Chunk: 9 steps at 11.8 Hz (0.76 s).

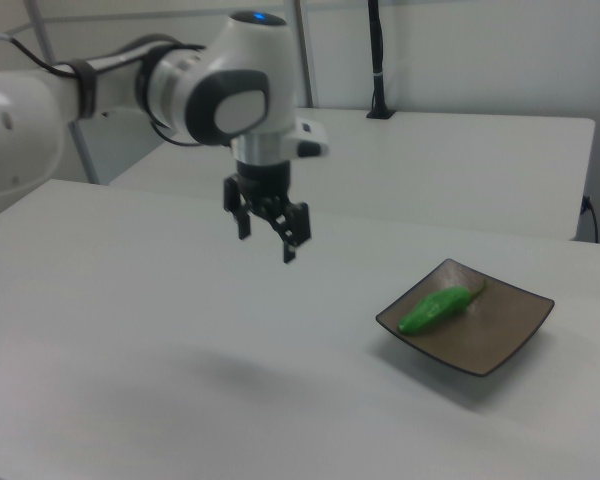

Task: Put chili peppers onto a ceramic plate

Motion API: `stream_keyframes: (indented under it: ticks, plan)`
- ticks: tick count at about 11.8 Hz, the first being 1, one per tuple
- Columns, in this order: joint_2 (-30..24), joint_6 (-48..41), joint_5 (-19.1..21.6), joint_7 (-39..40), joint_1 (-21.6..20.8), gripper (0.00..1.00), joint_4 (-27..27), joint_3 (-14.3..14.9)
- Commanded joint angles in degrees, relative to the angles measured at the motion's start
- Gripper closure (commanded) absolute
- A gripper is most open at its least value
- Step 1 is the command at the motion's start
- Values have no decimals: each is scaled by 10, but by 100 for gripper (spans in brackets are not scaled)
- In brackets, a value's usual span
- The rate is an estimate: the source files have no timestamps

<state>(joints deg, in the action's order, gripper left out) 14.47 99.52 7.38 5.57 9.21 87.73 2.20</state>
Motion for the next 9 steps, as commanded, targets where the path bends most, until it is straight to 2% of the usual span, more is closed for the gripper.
stream_keyframes:
  ticks: [1, 4, 7, 9]
  plan:
    - [-86, -7, 1, -54, -9, 0, 50, -46]
    - [-123, -1, -13, -89, -28, 0, 75, -65]
    - [-131, 11, -46, -146, -80, 0, 77, -65]
    - [-138, 32, -54, -155, -110, 0, 90, -57]
